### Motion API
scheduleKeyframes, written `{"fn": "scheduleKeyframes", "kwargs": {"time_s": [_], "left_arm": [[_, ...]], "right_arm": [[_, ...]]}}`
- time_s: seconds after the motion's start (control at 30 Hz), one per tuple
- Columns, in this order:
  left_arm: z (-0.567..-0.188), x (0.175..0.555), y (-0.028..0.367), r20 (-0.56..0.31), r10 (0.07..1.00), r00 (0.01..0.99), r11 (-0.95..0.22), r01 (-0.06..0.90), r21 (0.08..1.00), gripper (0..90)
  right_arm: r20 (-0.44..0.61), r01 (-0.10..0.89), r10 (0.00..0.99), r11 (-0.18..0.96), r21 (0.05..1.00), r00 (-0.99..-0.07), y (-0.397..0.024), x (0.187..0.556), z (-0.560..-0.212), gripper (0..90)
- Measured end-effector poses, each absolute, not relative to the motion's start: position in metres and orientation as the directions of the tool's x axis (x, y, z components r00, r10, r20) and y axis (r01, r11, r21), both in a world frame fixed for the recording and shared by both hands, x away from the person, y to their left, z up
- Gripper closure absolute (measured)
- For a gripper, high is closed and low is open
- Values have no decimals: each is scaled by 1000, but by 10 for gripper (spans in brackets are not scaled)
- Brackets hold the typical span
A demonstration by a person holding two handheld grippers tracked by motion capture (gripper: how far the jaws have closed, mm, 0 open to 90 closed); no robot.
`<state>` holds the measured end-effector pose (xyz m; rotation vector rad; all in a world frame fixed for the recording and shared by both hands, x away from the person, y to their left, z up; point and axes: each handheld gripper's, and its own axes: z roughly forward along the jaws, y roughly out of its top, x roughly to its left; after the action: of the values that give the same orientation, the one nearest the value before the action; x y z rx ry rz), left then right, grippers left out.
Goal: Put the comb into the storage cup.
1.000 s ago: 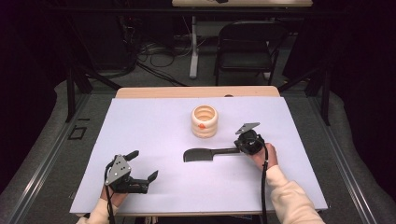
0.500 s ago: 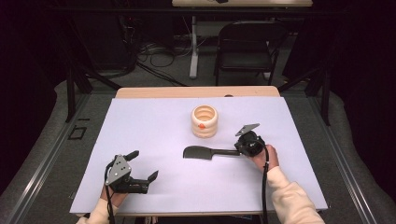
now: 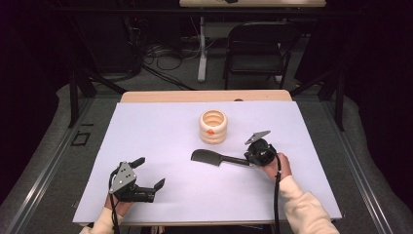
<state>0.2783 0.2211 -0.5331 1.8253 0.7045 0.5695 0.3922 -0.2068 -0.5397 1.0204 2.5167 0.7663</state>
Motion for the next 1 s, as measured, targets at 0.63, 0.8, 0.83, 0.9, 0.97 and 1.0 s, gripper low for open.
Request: {"fn": "scheduleKeyframes", "kwargs": {"time_s": [0.63,0.8,0.83,0.9,0.97,1.0], "left_arm": [[-533,278,221,54,697,715,-276,198,941,0],[-533,278,221,54,696,716,-275,196,941,0],[-533,278,221,54,697,715,-275,197,941,0],[-533,278,221,53,697,715,-275,197,941,0],[-533,278,221,50,695,717,-273,199,941,0],[-533,278,221,50,695,717,-273,200,941,0]], "right_arm": [[-81,538,701,611,580,-708,-208,388,-536,899],[-78,539,698,615,576,-712,-207,388,-535,898],[-77,540,697,616,574,-713,-207,388,-535,894],[-77,542,699,614,574,-711,-207,387,-533,876],[-84,527,699,607,595,-710,-208,387,-532,841],[-83,532,700,609,588,-709,-209,387,-529,810]]}}
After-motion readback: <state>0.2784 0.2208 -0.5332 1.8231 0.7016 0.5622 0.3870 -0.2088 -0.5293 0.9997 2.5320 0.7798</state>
